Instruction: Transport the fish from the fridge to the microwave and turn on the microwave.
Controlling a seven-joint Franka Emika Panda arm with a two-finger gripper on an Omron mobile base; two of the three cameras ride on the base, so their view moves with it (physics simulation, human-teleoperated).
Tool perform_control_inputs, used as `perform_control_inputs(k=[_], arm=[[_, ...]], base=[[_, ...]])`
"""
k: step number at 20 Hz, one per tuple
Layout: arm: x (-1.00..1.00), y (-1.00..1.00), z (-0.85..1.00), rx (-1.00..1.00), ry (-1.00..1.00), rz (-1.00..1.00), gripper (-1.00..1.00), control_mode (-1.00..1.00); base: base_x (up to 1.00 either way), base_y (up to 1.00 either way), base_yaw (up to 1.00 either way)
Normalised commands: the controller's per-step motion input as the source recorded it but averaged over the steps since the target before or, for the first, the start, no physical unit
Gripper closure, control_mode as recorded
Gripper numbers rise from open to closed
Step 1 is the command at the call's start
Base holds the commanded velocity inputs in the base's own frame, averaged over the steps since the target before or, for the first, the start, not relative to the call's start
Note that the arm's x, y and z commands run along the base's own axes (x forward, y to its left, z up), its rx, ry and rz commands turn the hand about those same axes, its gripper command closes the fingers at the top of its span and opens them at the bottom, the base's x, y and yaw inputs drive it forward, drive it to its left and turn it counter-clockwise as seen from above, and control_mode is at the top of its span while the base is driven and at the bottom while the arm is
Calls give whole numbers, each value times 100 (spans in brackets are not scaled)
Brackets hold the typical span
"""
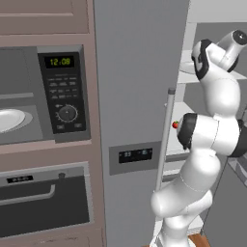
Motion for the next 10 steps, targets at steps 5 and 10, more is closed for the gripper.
perform_control_inputs(k=[5,10], arm=[[17,-4,-13,2,0,0,-100,-100],[24,0,-12,0,0,0,-100,-100]], base=[[0,0,0],[0,0,0]])
